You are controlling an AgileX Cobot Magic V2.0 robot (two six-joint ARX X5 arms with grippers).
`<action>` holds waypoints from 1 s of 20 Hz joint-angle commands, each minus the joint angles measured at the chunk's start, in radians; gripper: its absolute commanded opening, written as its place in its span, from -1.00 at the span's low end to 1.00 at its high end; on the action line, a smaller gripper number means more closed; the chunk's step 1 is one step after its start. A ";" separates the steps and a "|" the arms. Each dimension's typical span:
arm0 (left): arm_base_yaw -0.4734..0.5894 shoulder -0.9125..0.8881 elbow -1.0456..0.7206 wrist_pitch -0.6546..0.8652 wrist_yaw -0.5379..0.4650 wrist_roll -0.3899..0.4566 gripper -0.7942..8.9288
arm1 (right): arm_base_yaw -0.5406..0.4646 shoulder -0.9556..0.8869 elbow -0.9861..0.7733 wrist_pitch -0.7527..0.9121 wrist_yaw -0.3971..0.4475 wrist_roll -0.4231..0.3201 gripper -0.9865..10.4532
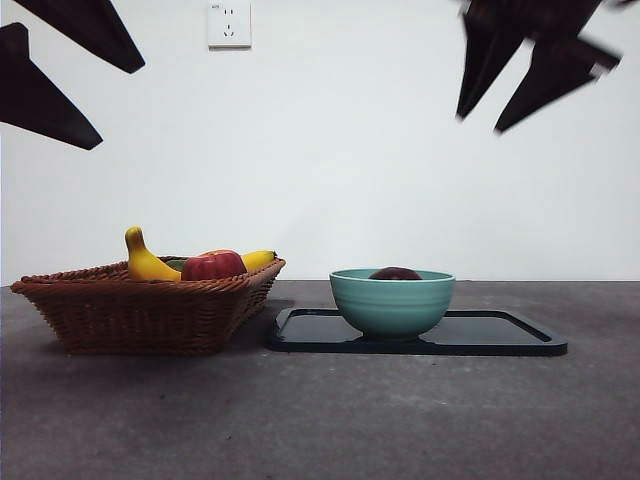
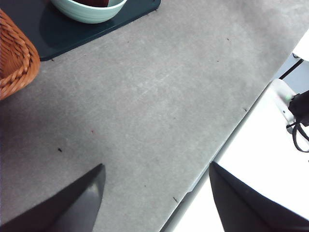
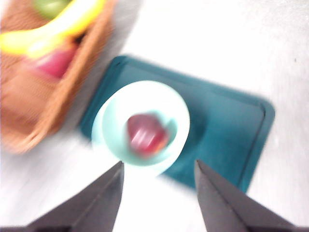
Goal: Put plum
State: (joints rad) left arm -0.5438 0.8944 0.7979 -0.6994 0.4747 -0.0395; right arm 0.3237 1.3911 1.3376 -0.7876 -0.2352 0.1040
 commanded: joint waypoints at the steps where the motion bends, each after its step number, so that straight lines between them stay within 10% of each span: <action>1: -0.006 0.005 0.009 0.012 0.005 0.001 -0.13 | 0.026 -0.077 0.014 -0.054 -0.003 -0.015 -0.42; 20: -0.006 0.005 0.009 0.012 0.005 0.001 -0.13 | 0.229 -0.596 -0.529 -0.021 -0.056 0.024 -0.42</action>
State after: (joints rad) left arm -0.5438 0.8944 0.7979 -0.6994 0.4747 -0.0395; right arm 0.5434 0.7918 0.8005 -0.8185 -0.2882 0.1131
